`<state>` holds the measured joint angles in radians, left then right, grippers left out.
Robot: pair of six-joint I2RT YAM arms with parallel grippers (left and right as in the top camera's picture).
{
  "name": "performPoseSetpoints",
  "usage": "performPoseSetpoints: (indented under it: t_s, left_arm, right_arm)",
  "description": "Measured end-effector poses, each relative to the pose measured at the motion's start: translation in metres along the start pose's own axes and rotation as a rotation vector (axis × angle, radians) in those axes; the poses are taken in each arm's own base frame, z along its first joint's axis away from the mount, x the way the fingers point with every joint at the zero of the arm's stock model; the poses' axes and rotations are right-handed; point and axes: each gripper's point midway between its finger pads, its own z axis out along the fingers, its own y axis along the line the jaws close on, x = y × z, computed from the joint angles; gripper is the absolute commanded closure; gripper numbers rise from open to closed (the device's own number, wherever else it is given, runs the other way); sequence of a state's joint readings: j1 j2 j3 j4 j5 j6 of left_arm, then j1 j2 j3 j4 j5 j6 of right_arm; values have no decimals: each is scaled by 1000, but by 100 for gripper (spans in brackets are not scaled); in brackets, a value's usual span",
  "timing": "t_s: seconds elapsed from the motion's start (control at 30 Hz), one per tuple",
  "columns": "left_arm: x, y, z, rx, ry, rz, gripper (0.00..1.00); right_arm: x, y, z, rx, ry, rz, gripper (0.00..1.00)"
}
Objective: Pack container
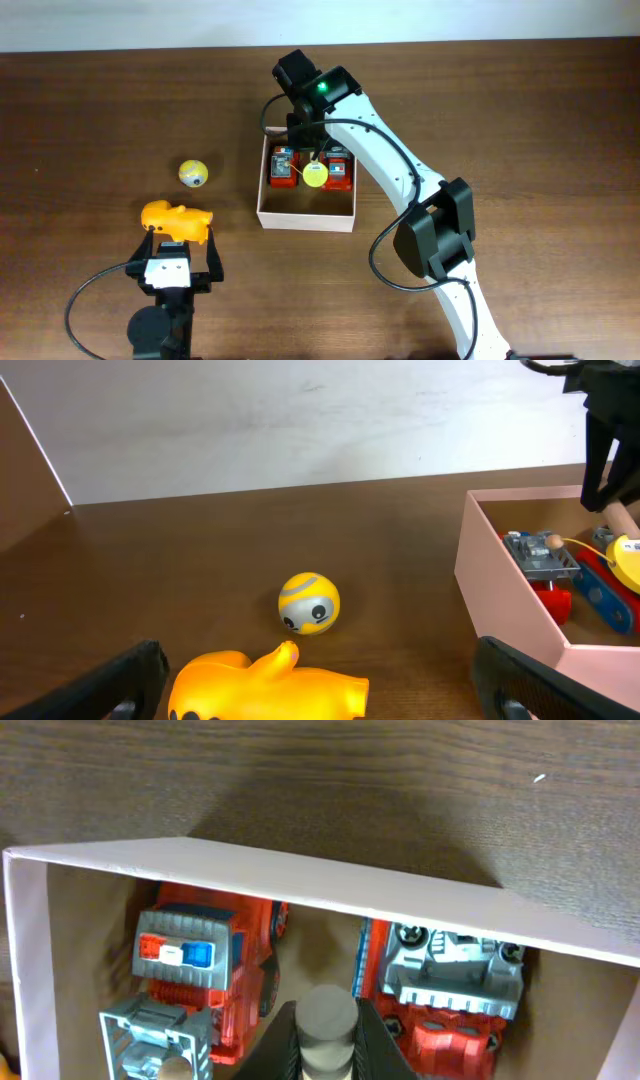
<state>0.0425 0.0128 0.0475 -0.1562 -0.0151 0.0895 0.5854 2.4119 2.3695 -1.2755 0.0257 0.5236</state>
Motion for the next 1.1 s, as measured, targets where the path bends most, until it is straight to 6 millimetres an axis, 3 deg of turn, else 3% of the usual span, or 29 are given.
performPoseSetpoints:
  t_s: [0.07, 0.13, 0.73, 0.83, 0.93, 1.03, 1.1]
  left_arm:
    - [0, 0, 0, 0, 0, 0, 1]
    - [0, 0, 0, 0, 0, 0, 1]
    - [0, 0, 0, 0, 0, 0, 1]
    - [0, 0, 0, 0, 0, 0, 1]
    - [0, 0, 0, 0, 0, 0, 1]
    - [0, 0, 0, 0, 0, 0, 1]
    - [0, 0, 0, 0, 0, 0, 1]
  right_arm:
    - [-1, 1, 0, -3, -5, 2, 62]
    - [-1, 1, 0, -3, -5, -3, 55]
    - [-9, 5, -6, -21, -35, -17, 51]
    - [-17, 6, -26, -25, -69, -32, 47]
    - [-24, -5, -56, 12, -111, -30, 36]
    - [-34, -29, -95, 60, -173, -12, 18]
    - [-41, -59, -121, 111, -209, 28, 9]
